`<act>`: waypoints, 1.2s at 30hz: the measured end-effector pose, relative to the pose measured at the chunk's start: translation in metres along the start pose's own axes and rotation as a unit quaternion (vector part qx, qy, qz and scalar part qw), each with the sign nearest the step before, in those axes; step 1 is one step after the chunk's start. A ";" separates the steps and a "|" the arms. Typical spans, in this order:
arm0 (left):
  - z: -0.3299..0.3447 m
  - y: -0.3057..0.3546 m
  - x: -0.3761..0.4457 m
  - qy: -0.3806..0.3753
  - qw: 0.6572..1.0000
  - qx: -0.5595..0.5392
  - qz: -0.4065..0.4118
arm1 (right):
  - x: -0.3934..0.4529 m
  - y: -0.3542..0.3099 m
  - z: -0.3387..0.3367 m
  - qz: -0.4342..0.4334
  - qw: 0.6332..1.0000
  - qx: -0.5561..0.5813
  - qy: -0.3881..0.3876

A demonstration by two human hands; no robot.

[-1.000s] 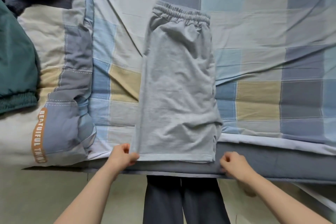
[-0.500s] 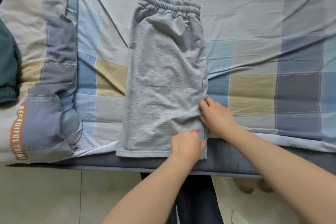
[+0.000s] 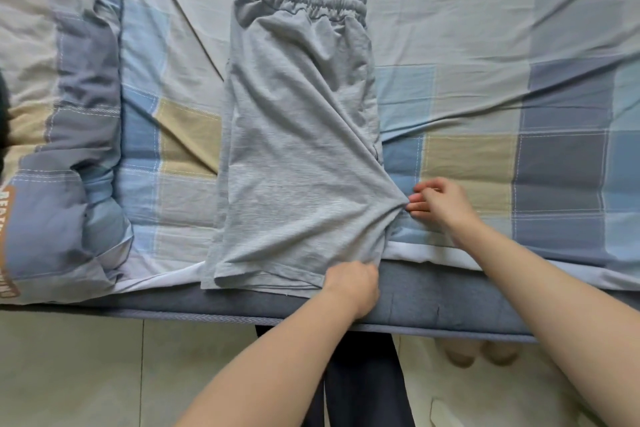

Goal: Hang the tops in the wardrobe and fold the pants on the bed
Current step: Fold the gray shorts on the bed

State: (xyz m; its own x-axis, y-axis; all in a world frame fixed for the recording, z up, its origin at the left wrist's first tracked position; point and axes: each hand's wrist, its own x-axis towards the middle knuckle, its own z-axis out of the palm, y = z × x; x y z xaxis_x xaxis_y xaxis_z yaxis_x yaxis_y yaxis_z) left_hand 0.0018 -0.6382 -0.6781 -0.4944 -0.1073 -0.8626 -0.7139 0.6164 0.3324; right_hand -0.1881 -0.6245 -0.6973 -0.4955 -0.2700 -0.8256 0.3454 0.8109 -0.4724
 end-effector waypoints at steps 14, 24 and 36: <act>-0.025 -0.125 -0.040 0.400 0.728 -0.336 -0.444 | -0.015 0.003 0.037 -0.017 0.993 -0.087 -0.076; 0.020 -0.195 -0.080 0.297 0.805 -0.440 -0.266 | -0.016 -0.010 0.032 0.032 0.992 -0.075 -0.101; -0.007 -0.152 -0.084 0.371 0.899 -0.104 -0.206 | -0.014 -0.028 0.042 0.008 0.974 -0.215 -0.077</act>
State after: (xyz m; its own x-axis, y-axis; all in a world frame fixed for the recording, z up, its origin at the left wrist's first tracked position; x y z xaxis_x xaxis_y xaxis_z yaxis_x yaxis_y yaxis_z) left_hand 0.1481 -0.7284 -0.6532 -0.3066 -0.8320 -0.4623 -0.9514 0.2536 0.1746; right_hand -0.1572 -0.6656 -0.6849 -0.3560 -0.3042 -0.8836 -0.0298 0.9487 -0.3146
